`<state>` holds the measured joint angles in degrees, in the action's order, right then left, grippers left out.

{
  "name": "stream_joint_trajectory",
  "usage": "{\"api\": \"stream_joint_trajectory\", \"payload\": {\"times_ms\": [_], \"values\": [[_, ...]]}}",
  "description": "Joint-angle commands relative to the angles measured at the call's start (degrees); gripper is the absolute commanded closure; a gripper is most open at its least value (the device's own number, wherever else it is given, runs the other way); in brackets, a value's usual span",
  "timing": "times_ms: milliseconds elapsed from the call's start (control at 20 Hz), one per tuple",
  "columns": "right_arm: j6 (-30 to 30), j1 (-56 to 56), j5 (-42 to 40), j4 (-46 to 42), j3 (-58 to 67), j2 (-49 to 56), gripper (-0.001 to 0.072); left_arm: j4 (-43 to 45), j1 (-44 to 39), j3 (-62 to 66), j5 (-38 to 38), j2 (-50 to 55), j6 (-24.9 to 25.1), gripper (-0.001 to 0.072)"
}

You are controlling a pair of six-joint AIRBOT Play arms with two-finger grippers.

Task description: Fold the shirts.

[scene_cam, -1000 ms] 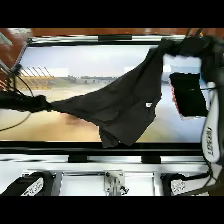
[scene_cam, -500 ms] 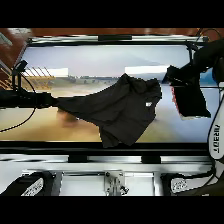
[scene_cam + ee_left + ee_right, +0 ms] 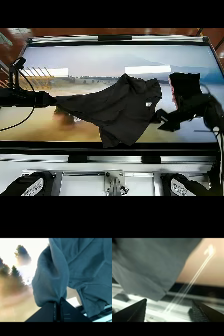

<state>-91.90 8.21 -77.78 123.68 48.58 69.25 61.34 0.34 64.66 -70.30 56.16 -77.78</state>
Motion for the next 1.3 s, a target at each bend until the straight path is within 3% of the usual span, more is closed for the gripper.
{"api": "stream_joint_trajectory", "payload": {"times_ms": [0,200,550,600,650,700,750,1000,1100,1250], "values": [[-1.07,-2.97,7.89,6.47,-14.51,-3.80,0.0043,0.22,0.07,0.11,-0.22,-0.02,0.20,0.0671],[3.21,-13.03,17.53,7.19,-17.03,-1.66,0.0043,0.33,0.07,0.11,-0.24,-0.02,0.20,0.0670],[3.89,-20.15,27.06,13.40,-17.03,2.95,0.0047,0.35,0.07,0.11,-0.24,-0.02,0.20,0.0671],[5.29,-20.90,29.03,13.42,-17.00,3.08,0.0109,0.35,0.07,0.13,-0.24,-0.02,0.20,0.0670],[6.16,-21.55,31.15,13.49,-16.96,3.06,0.0297,0.35,0.07,0.13,-0.22,-0.02,0.22,0.0670],[6.16,-21.64,31.89,13.81,-16.61,3.02,0.0585,0.35,0.13,0.13,-0.17,-0.02,0.22,0.0670],[5.16,-21.44,31.39,13.77,-15.34,2.89,0.0636,0.39,0.20,0.15,-0.15,-0.02,0.22,0.0670],[-7.91,-17.42,21.44,5.60,5.88,-7.63,0.0638,0.31,3.23,10.62,1.07,-0.07,1.18,0.0671],[-8.24,-14.21,20.28,-0.39,20.02,-13.86,0.0638,0.31,3.65,21.90,2.60,-0.07,2.80,0.0671],[-6.51,-10.82,28.11,-5.46,39.95,-20.92,0.0638,0.04,3.63,41.31,10.71,-0.42,2.73,0.0671]]}}
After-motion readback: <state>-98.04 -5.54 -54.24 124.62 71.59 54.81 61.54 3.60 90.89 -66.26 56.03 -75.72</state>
